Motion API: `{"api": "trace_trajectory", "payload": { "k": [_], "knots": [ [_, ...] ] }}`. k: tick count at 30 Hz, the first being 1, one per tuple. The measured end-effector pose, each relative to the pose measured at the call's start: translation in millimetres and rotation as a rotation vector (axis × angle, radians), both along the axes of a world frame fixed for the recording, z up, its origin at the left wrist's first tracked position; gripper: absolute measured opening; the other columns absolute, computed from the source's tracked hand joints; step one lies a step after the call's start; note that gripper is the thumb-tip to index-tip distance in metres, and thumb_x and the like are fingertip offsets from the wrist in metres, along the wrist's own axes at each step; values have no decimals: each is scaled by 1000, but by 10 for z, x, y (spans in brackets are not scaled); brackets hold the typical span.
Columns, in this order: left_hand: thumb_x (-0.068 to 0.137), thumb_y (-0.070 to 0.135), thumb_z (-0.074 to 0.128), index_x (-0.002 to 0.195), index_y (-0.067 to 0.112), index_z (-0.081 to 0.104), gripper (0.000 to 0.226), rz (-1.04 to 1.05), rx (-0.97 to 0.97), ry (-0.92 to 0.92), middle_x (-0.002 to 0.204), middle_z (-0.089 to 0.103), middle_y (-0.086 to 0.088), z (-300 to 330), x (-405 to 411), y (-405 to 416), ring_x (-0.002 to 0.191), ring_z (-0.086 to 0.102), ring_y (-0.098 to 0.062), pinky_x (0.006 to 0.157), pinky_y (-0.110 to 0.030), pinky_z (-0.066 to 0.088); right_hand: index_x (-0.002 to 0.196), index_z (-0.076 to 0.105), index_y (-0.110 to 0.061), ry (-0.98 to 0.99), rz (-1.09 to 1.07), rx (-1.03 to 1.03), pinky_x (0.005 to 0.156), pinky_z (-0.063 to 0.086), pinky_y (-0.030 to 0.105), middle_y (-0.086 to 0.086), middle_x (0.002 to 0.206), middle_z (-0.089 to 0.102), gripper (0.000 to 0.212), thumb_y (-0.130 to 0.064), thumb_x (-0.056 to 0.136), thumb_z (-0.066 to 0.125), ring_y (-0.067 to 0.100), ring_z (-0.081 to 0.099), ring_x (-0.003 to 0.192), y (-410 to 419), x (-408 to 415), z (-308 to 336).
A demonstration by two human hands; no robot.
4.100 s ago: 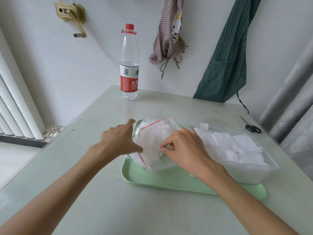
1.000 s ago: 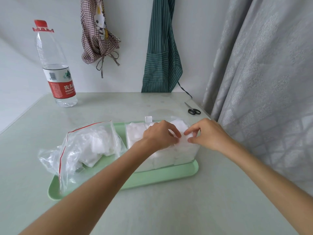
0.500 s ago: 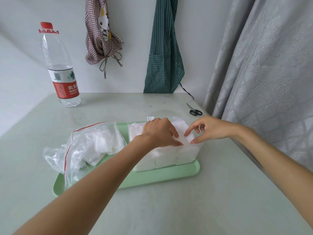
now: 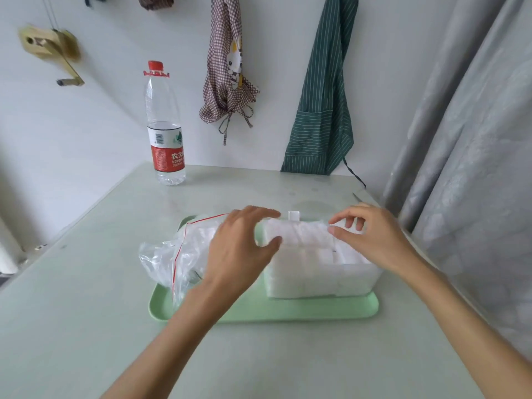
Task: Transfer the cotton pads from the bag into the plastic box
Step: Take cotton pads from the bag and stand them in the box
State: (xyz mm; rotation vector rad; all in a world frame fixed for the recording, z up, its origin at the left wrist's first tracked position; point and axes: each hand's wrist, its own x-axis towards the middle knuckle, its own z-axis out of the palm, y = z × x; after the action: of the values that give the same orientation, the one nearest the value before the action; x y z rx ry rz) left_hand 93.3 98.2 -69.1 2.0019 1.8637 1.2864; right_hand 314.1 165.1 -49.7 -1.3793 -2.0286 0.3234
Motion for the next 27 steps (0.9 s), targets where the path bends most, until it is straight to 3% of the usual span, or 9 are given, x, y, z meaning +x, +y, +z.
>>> {"api": "trace_trajectory", "payload": {
  "k": [3,7,9,12,15,19,23,25,27],
  "knots": [
    [75,40,74,137,30,41,70,242,40,-7,137,41,8,-86,-578,-108,124,38,-17,93,-26,34,80,69,-34,79,96,48,66,43,22,-10,78,59,9,-26,79,72,8,54,72,-208,-532,-36],
    [70,80,48,146,24,29,96,166,-427,129,154,26,0,-43,-1048,220,141,21,-21,113,-39,23,81,65,-30,-17,160,-44,74,50,30,-12,86,64,1,-30,81,66,7,61,78,-421,-1127,-96],
    [72,83,37,143,22,37,94,10,-602,106,151,34,-4,-12,-1112,479,139,29,-23,114,-39,24,85,65,-32,-122,178,-77,79,48,29,-12,94,64,6,-35,80,65,9,61,88,-463,-1314,-127],
    [88,66,38,128,17,51,65,-48,-765,124,137,51,-6,-107,-1083,728,124,47,-25,104,-36,36,99,67,-33,-294,147,-88,82,44,27,-8,110,62,15,-30,85,62,15,59,102,-466,-1417,-144],
    [93,54,43,117,18,57,46,134,-657,200,126,58,-7,-224,-1133,790,113,54,-29,88,-34,40,105,67,-32,-404,160,-71,83,44,29,-6,116,62,28,-13,89,54,20,58,105,-421,-1425,-201],
    [94,45,45,102,15,59,34,337,-479,-108,106,64,-10,-244,-1242,591,101,59,-32,80,-34,42,114,66,-30,-390,104,-2,86,47,33,-5,121,65,46,2,88,46,24,59,108,-305,-1459,-287],
    [93,41,47,91,15,58,28,387,-443,-290,86,68,-8,-383,-1280,233,93,62,-32,72,-32,40,111,67,-15,-312,90,-31,83,48,37,6,113,68,31,-7,90,47,32,59,105,-252,-1575,-369],
    [92,47,45,103,21,55,30,430,-389,-145,95,69,-3,-436,-1292,90,94,62,-31,70,-33,40,114,66,-17,-262,127,-70,89,46,33,2,115,67,27,-20,92,52,27,59,109,-288,-1594,-351],
    [90,46,52,114,29,49,30,452,-188,59,107,63,8,-427,-1307,-53,99,58,-25,65,-32,41,115,64,-24,-197,169,-18,90,40,26,-8,121,60,27,-29,89,59,14,53,114,-365,-1574,-321]
  ]
}}
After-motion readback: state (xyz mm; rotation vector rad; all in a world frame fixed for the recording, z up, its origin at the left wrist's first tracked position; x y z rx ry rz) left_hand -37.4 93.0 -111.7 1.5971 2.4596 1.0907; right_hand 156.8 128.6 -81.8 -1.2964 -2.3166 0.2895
